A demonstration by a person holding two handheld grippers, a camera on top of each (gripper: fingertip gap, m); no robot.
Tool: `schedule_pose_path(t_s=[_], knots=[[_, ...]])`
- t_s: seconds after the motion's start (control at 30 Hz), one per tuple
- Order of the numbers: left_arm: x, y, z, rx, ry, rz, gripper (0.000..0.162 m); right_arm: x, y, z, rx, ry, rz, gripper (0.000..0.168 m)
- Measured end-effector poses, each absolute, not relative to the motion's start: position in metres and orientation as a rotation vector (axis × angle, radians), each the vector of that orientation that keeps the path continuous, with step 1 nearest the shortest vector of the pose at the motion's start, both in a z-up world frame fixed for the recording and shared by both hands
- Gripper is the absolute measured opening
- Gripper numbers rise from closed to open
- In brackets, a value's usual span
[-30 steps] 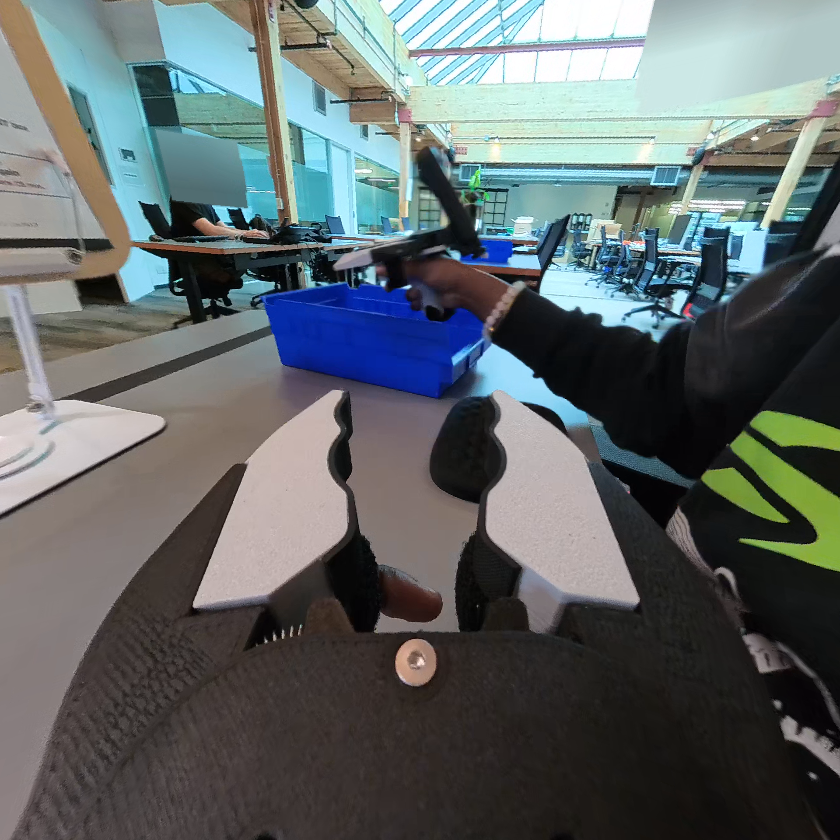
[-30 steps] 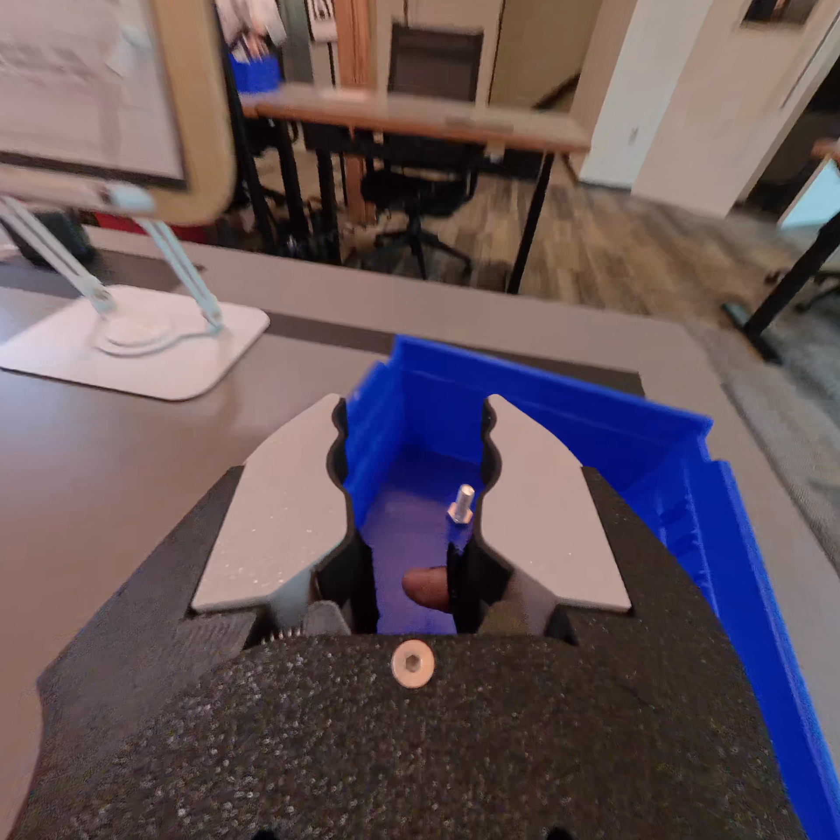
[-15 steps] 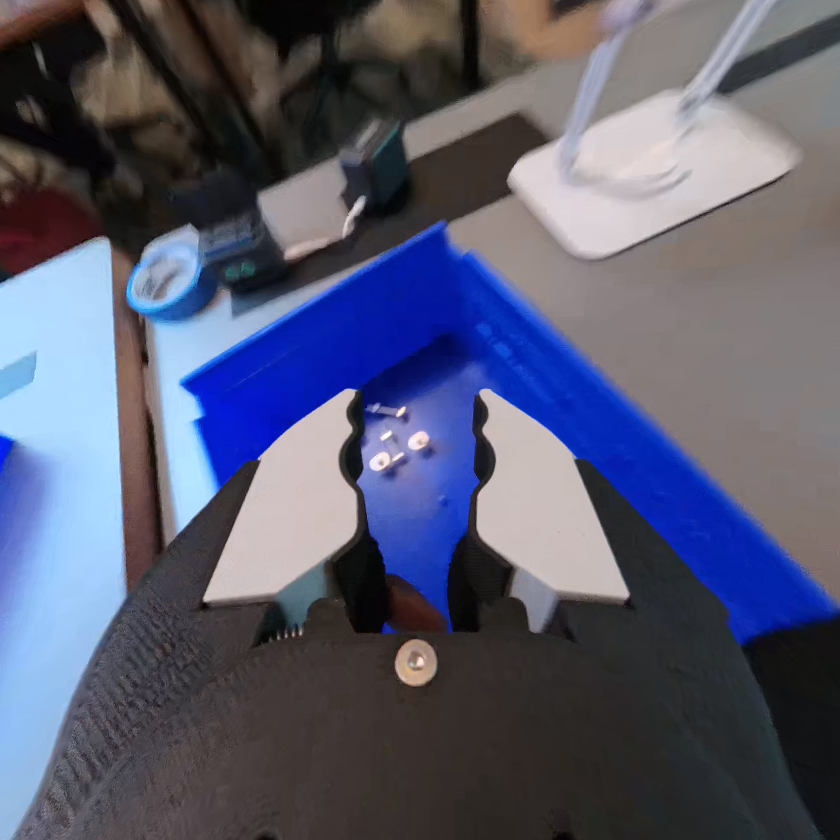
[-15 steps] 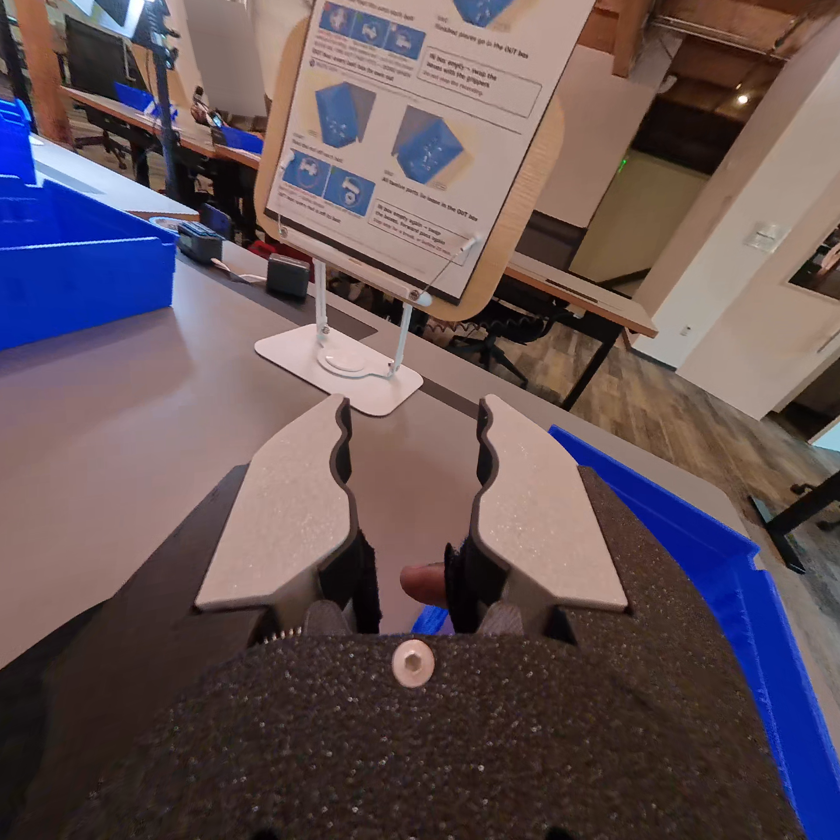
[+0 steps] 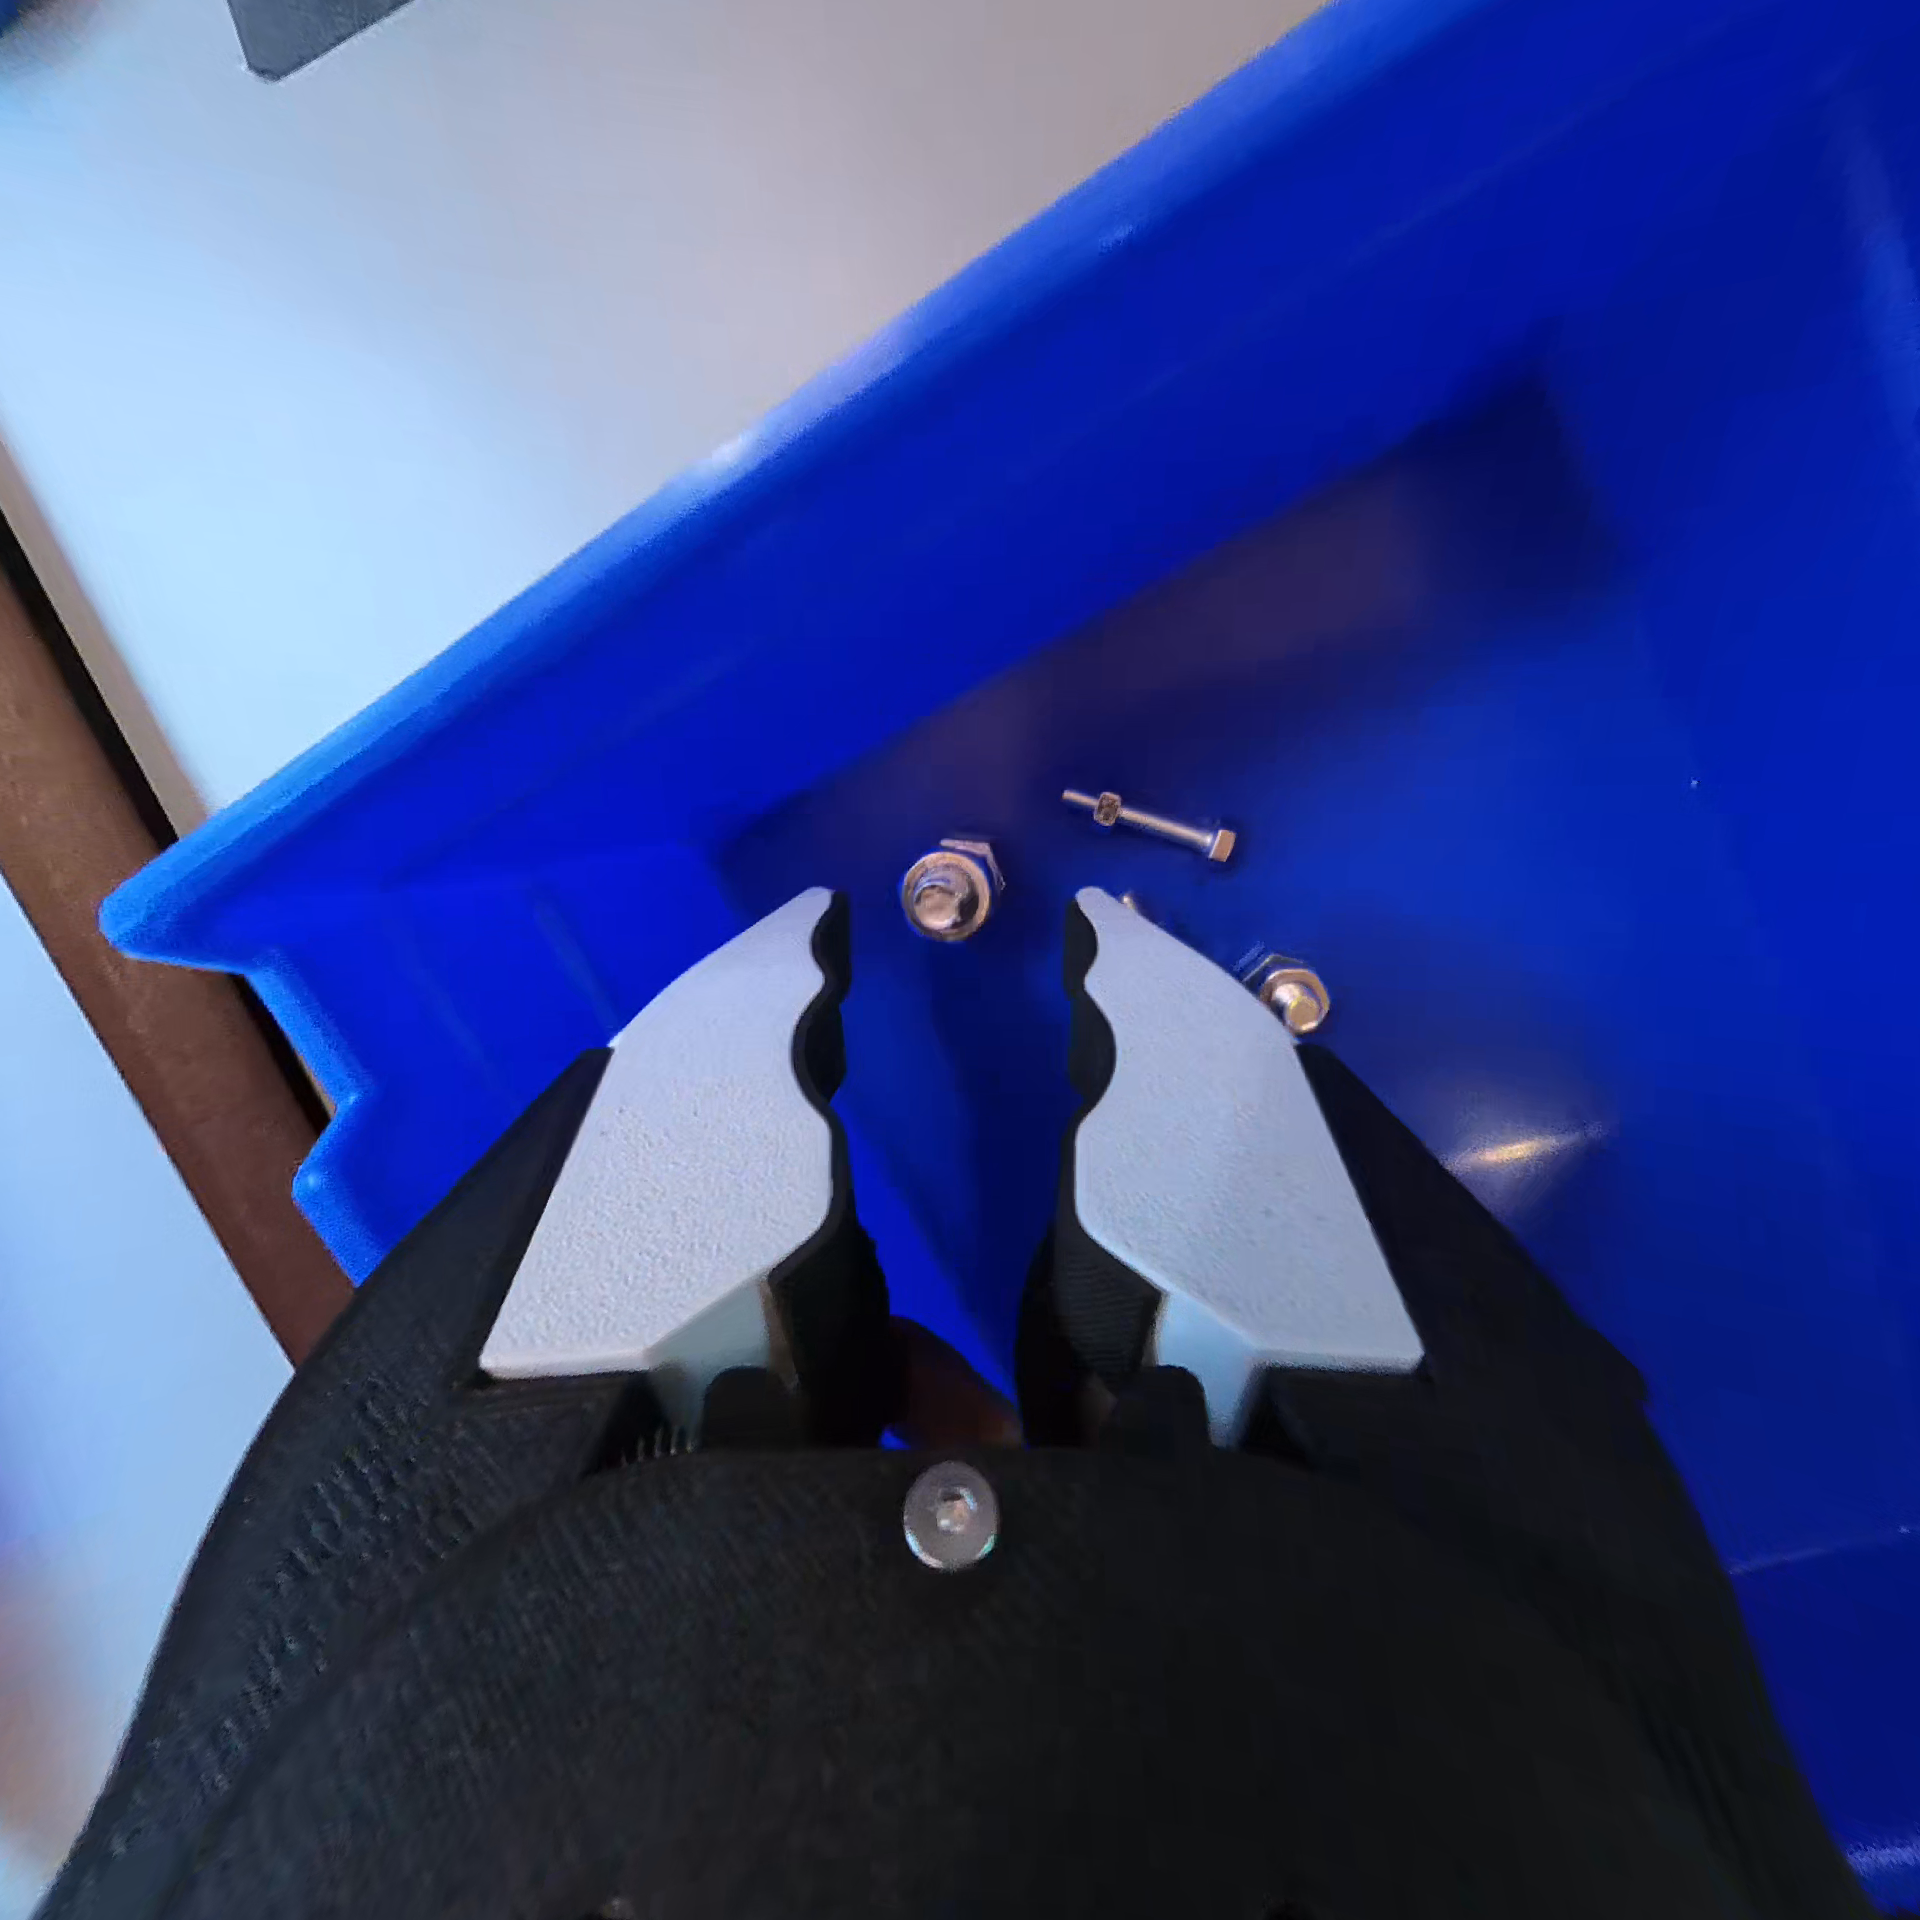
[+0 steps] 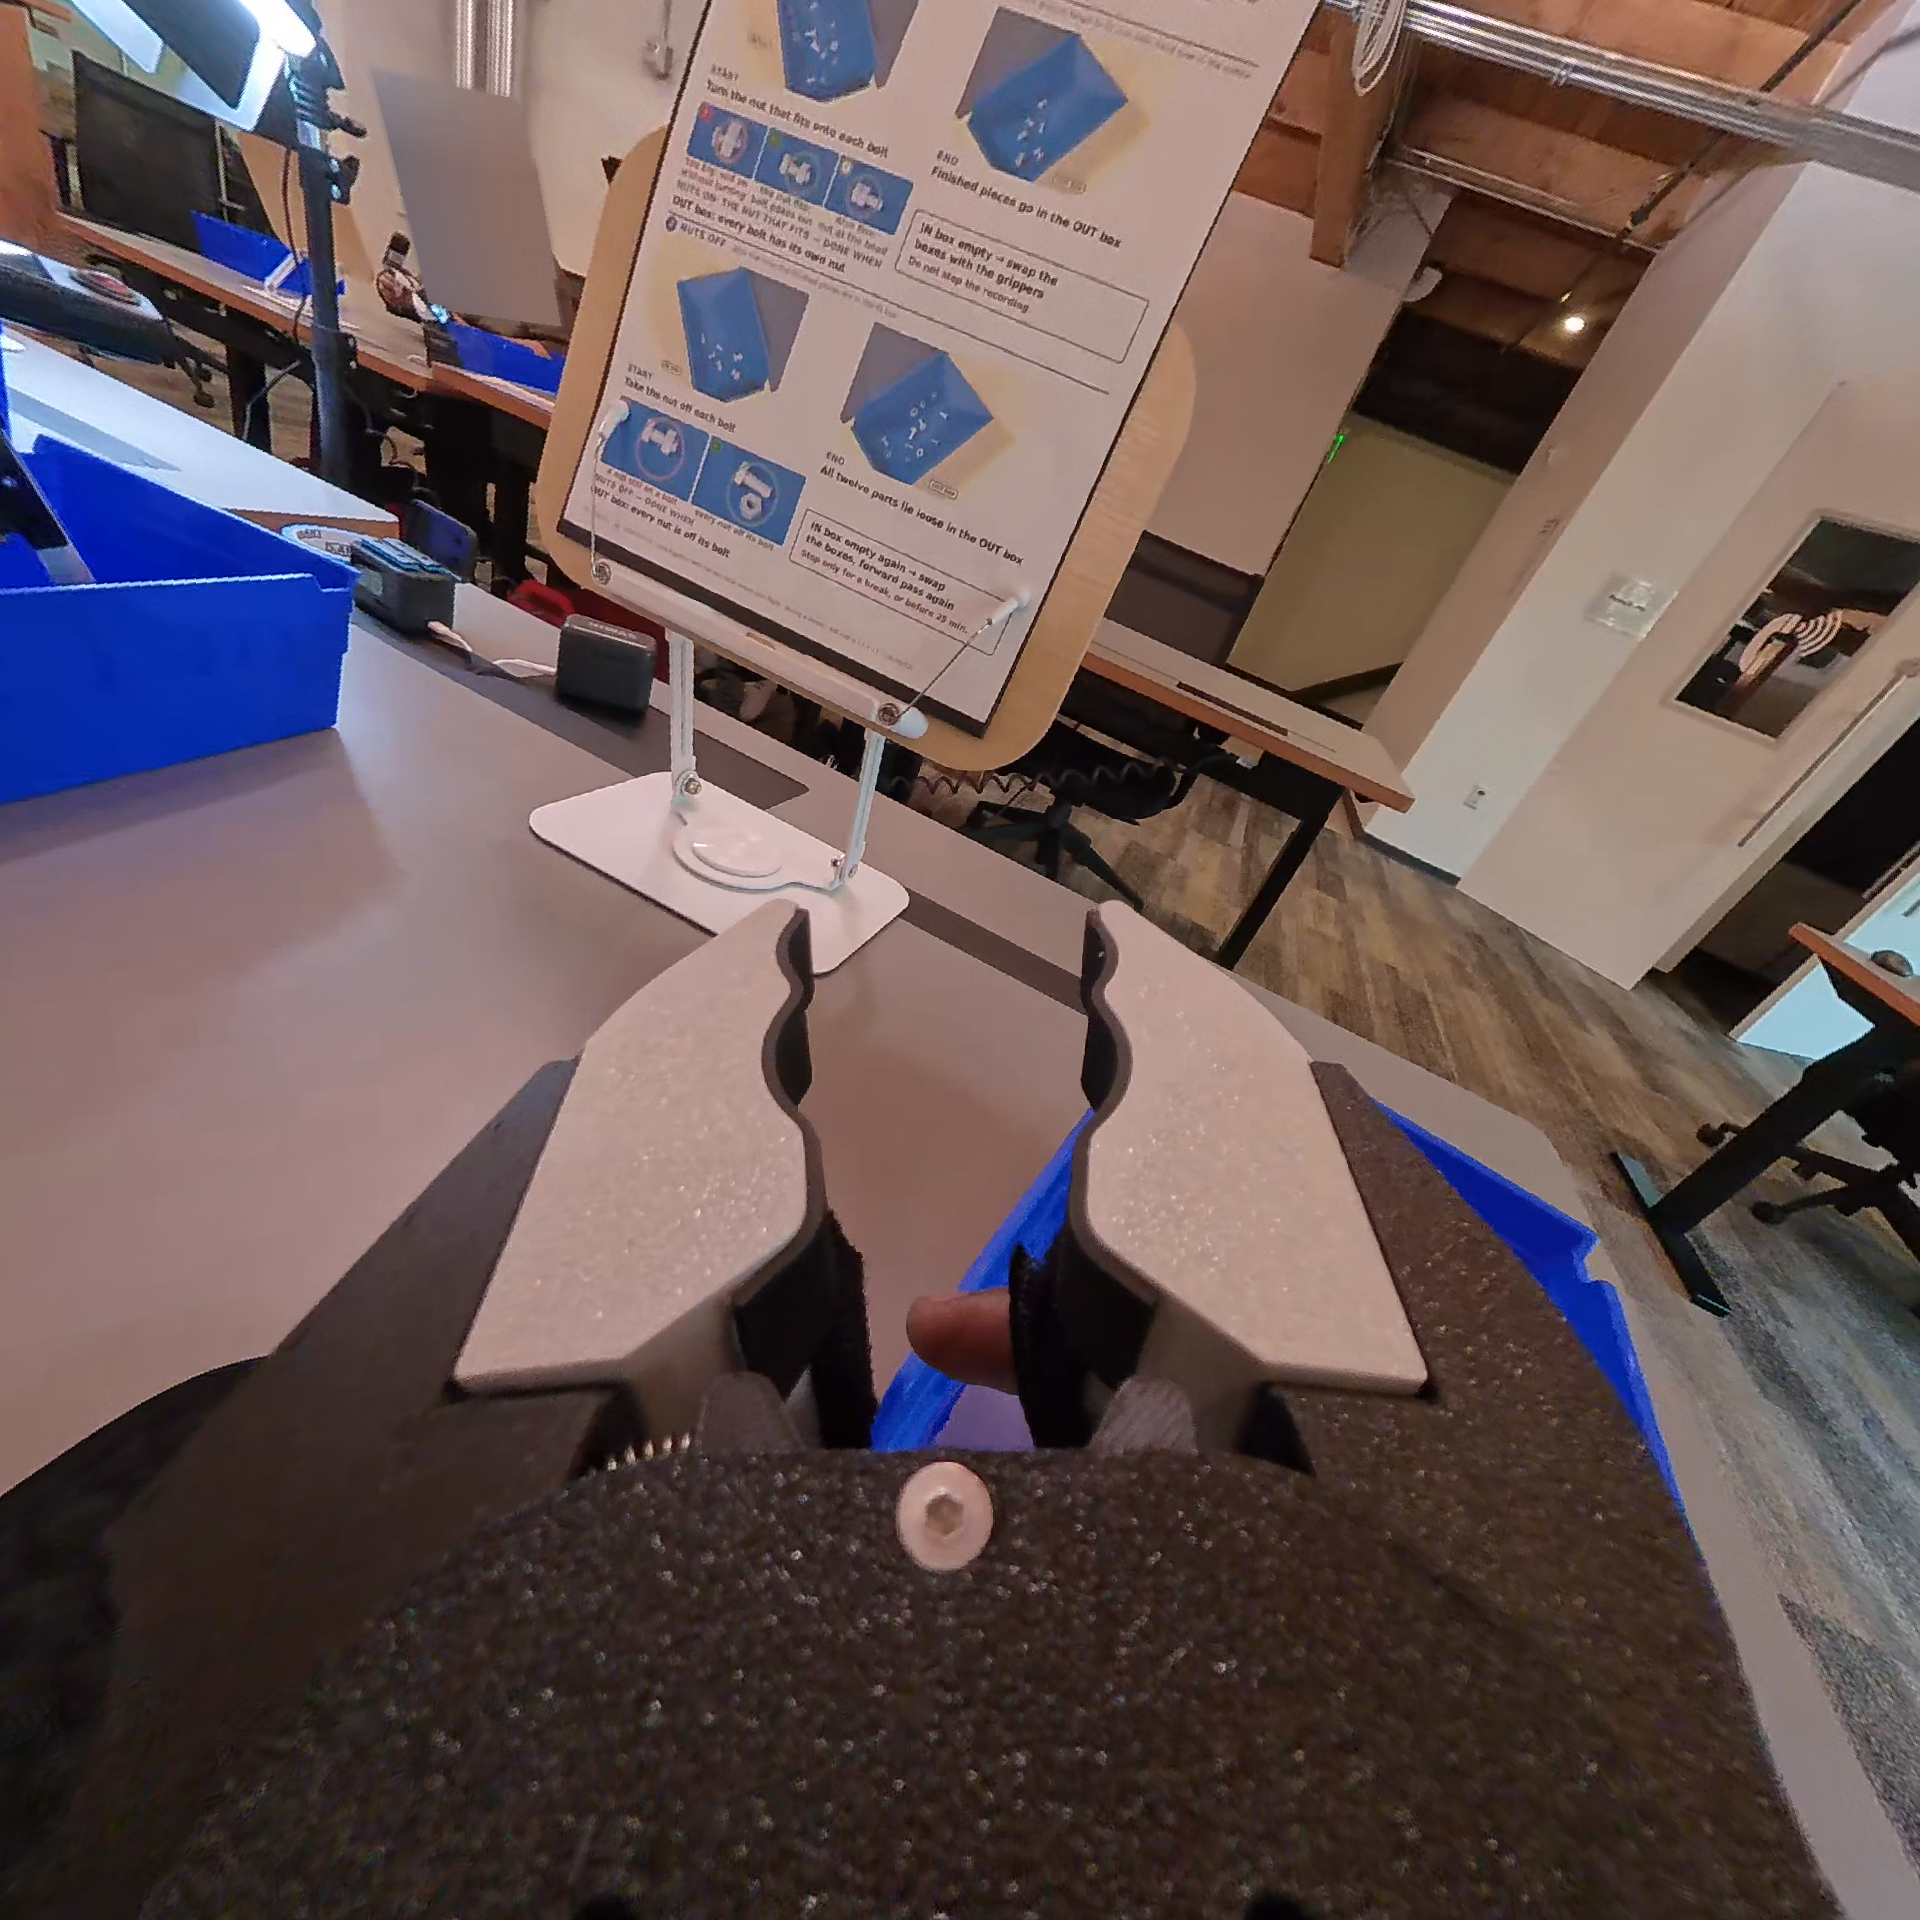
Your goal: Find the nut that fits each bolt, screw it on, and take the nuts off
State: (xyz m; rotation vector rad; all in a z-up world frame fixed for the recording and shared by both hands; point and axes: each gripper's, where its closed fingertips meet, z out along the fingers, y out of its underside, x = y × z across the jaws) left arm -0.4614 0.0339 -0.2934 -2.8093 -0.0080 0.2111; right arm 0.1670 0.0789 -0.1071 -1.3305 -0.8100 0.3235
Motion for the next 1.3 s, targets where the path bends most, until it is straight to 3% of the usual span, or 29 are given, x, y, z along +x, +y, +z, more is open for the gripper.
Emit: schedule_pose_path(t_s=[0.17,0.2,0.33,0.5,0.77,1.3], knots=[[-0.465,0.034,-0.304,-2.863,-0.005,0.252,0.035,0.167,0.079,-0.107,-1.328,-0.818,0.298,0.05],[-0.465,0.035,-0.304,-2.858,0.002,0.252,0.021,0.167,0.078,-0.107,-1.326,-0.819,0.296,0.05],[-0.457,0.035,-0.295,-2.837,0.074,0.225,0.02,0.163,0.077,-0.11,-1.334,-0.84,0.291,0.05],[-0.414,0.034,-0.238,-2.678,0.263,0.13,0.02,0.136,0.063,-0.117,-1.315,-0.935,0.363,0.048],[-0.251,0.006,-0.151,-2.281,0.83,-0.124,0.019,0.066,0.015,-0.131,-1.252,-1.133,0.673,0.047],[-0.047,-0.056,-0.176,-1.972,1.503,-0.289,0.019,-0.023,-0.055,-0.18,-1.212,-1.395,0.929,0.044]])
